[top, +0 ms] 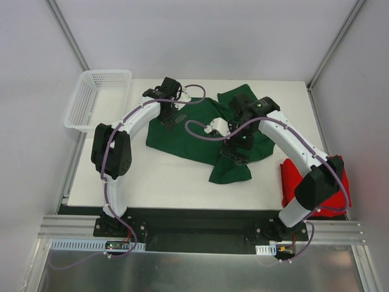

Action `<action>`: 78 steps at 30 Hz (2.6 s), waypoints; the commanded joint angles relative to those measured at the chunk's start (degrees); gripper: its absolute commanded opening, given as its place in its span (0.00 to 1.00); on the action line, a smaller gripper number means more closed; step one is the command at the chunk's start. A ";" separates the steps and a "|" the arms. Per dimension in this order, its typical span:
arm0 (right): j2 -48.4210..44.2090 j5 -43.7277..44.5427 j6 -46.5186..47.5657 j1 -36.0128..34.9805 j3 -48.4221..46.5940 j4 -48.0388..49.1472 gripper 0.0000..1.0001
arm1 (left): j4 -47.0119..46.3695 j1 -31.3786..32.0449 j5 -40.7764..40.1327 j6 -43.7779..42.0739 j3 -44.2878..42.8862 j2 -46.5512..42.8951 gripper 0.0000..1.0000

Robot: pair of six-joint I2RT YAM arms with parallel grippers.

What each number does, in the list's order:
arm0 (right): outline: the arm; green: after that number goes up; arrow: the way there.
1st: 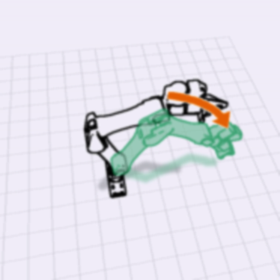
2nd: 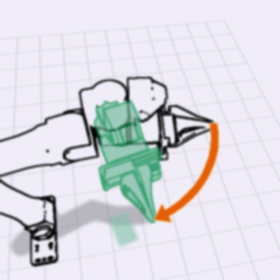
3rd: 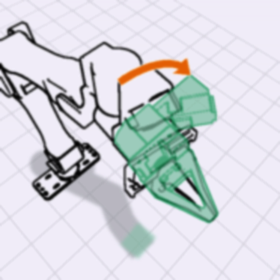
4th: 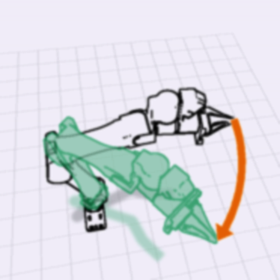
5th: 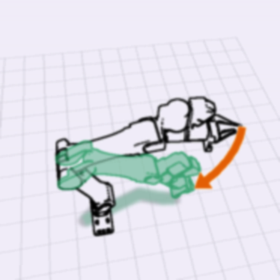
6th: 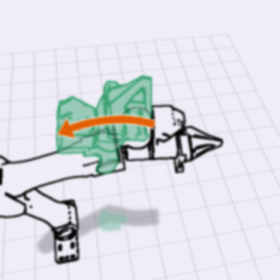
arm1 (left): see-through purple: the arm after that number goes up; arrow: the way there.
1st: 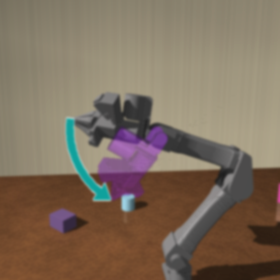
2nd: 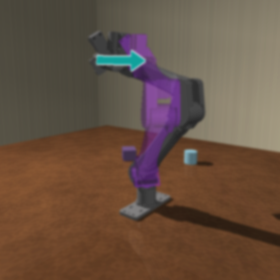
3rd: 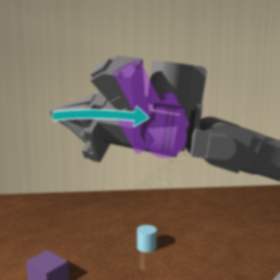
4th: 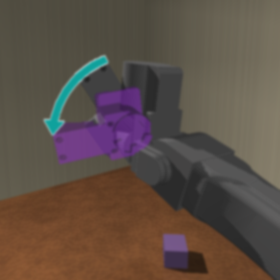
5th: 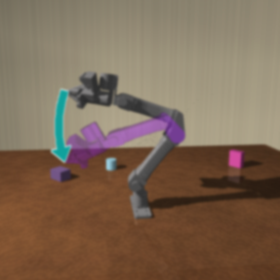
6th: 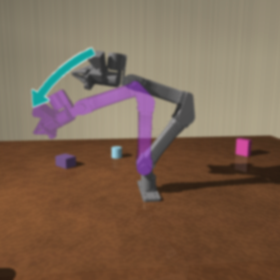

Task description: Fold and stack the t-shirts

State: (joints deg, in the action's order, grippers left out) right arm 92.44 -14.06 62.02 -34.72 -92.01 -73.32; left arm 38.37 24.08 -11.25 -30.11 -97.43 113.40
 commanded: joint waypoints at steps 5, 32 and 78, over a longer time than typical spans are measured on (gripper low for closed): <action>6.86 6.95 -7.52 6.50 -0.08 12.57 0.96 | 0.48 1.06 -0.88 -0.30 -1.19 0.24 0.99; 22.25 10.11 -1.56 6.77 -9.51 4.60 0.96 | 0.30 1.68 -2.56 -1.18 2.16 -1.00 0.99; 23.66 3.43 4.16 7.21 -5.46 14.78 0.96 | -1.72 1.50 -3.08 -0.30 8.04 -2.93 0.99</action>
State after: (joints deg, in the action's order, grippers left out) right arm 114.67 -8.36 65.08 -27.46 -94.78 -55.02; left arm 37.01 25.47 -12.75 -30.85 -89.41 113.43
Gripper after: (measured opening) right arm 0.981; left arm 0.993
